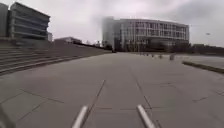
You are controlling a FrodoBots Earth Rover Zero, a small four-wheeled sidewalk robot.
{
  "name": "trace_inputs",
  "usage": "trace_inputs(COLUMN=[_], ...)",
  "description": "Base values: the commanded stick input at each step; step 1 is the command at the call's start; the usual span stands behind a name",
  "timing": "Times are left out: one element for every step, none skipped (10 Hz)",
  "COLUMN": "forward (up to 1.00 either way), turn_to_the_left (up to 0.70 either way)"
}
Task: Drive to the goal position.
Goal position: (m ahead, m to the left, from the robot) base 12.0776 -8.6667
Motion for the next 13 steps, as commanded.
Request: trace_inputs(forward=[0.0, 0.0, 0.0, 0.0, 0.0, 0.0, 0.0, 0.0, 0.0, 0.17, 0.62, 1.0, 1.0], turn_to_the_left=[0.0, 0.0, 0.0, 0.0, 0.0, 0.0, 0.0, 0.0, 0.0, 0.0, 0.0, 0.0, 0.0])
